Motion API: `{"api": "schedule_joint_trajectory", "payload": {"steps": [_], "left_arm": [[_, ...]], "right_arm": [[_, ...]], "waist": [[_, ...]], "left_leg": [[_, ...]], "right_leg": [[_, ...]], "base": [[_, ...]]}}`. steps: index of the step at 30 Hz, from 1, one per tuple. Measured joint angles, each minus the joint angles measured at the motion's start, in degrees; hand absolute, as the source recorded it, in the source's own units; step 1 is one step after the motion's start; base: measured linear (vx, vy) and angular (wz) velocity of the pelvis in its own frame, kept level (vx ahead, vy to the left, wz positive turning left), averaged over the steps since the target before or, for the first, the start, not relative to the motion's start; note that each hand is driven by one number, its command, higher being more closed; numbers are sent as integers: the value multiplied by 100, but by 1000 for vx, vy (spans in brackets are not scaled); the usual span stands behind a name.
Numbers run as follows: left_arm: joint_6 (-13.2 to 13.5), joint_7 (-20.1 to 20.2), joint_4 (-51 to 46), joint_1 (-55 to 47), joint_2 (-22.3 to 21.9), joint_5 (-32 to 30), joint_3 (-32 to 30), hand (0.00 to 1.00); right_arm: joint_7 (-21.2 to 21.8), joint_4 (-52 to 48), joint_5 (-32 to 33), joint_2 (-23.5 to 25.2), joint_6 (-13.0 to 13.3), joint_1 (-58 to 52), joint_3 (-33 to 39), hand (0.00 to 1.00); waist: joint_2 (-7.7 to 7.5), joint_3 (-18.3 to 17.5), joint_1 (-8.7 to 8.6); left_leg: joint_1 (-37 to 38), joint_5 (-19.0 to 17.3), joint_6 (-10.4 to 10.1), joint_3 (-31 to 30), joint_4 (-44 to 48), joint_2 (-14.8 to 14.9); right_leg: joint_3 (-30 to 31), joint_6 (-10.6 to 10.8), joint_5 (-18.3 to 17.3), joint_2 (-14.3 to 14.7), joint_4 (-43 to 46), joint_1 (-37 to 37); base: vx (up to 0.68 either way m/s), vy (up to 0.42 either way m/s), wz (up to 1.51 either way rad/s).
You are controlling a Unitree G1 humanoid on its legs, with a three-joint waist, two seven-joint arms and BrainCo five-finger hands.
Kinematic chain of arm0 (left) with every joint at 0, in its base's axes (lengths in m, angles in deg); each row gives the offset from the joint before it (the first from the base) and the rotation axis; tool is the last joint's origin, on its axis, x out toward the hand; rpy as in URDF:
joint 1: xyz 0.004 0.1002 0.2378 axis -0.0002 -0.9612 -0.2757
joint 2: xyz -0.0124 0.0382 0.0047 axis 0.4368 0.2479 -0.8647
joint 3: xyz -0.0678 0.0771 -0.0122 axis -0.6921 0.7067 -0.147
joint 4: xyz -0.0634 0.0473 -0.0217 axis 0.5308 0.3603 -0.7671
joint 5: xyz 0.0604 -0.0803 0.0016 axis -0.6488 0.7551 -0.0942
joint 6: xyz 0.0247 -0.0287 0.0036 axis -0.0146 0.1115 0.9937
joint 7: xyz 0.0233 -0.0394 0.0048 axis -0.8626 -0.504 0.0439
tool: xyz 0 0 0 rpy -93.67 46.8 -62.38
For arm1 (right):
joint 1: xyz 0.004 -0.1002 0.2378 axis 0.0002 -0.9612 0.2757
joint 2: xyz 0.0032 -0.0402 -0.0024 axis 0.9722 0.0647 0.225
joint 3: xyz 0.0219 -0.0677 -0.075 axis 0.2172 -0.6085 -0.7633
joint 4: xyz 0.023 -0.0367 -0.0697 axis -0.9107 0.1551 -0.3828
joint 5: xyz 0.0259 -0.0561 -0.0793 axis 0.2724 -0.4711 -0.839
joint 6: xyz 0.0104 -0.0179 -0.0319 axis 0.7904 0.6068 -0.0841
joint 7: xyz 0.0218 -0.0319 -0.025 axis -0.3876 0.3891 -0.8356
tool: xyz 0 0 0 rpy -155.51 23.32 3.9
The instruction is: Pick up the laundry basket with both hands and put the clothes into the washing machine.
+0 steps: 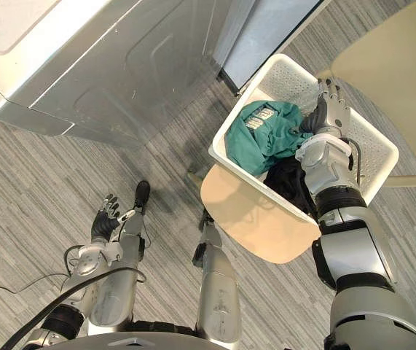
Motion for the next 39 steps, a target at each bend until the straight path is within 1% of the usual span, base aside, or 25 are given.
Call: {"api": "schedule_joint_trajectory", "payload": {"steps": [6, 9, 12, 13, 16, 18, 21, 24, 28, 30, 33, 35, 39], "left_arm": [[20, -13, -86, 134, -251, 11, 66, 0], [13, -24, -72, 209, -316, 12, 65, 0], [6, -28, -42, 251, -342, 12, 68, 0], [-8, -30, 7, 284, -362, 12, 67, 0], [-12, -37, 109, 363, -392, 12, 66, 0], [-23, -52, 181, 447, -392, 12, 62, 0], [-28, -159, 213, 586, -384, 11, 46, 0], [-55, -255, 358, 673, -387, 11, -1, 0], [-119, -272, 365, 681, -402, 11, -249, 0], [-145, -274, 359, 681, -401, 9, -364, 0], [-154, -272, 356, 676, -388, 8, -547, 0], [-155, -271, 308, 672, -385, 7, -651, 0], [-158, -266, 130, 651, -340, 2, -792, 0]], "right_arm": [[-17, 63, -1, -114, -47, 125, -239, 0], [-14, 101, -25, -121, -149, 175, -489, 0], [5, 152, -180, -109, -191, 142, -621, 0], [23, 170, -209, -93, -230, 73, -623, 0], [45, 151, -214, 3, -280, -44, -623, 0], [56, 71, -224, 17, -286, -148, -618, 0], [97, -216, -233, 53, -387, -217, -481, 0], [126, -423, -236, 234, -509, -233, -119, 0], [128, -1198, -193, 411, -677, -229, 289, 0], [82, -1591, -159, 408, -671, -218, 381, 0], [-31, -2199, -80, 413, -682, -60, 706, 0], [-163, -2497, 34, 413, -660, 27, 831, 0], [-225, -2821, 32, 447, -649, 41, 992, 0]], "waist": [[5, -11, -3], [13, -37, 11], [17, -149, 14], [23, -257, 22], [52, -430, 26], [50, -492, 34], [50, -493, 28], [50, -493, 32], [47, -491, 21], [43, -489, 17], [26, -479, 22], [-17, -456, 19], [-113, -402, 4]], "left_leg": [[-167, 5, -3, 13, 6, 20], [-169, 6, -5, 22, 9, 42], [-170, 49, -38, 23, 6, 58], [-170, 56, -38, 23, 6, 58], [-153, 88, -66, 20, -2, 59], [-137, 110, -37, 20, -2, 58], [-132, 112, -39, 8, -5, 61], [-117, 116, -40, 4, -22, 69], [-112, 173, -33, 47, -121, 79], [-128, 182, -38, 44, -121, 94], [-145, 193, -47, 20, -121, 116], [-155, 198, -51, 4, -122, 124], [-201, 206, -50, -132, -122, 152]], "right_leg": [[-30, 25, -18, -15, 89, -197], [-65, 16, -11, -8, 93, -194], [-82, 6, -4, 7, 89, -187], [-91, -4, 2, 7, 86, -185], [-111, 1, 22, 8, 77, -159], [-112, -1, 22, 17, 57, -140], [-107, -14, 98, 77, -94, -65], [-81, -22, 213, 100, -302, 11], [-5, -18, 352, 155, -508, 22], [-7, -19, 385, 174, -542, 22], [-18, -27, 459, 209, -616, 52], [-33, -32, 465, 221, -627, 58], [-161, -32, 462, 258, -655, 103]], "base": [[-28, -40, 1], [-21, -51, 2], [0, -49, 0], [16, -55, 0], [22, -47, 2], [23, -54, 0], [5, -51, -1], [-15, -49, -7], [-30, -38, -9], [-12, -8, -2], [-22, -9, 1], [-33, 2, 3], [-34, 19, 12]]}}
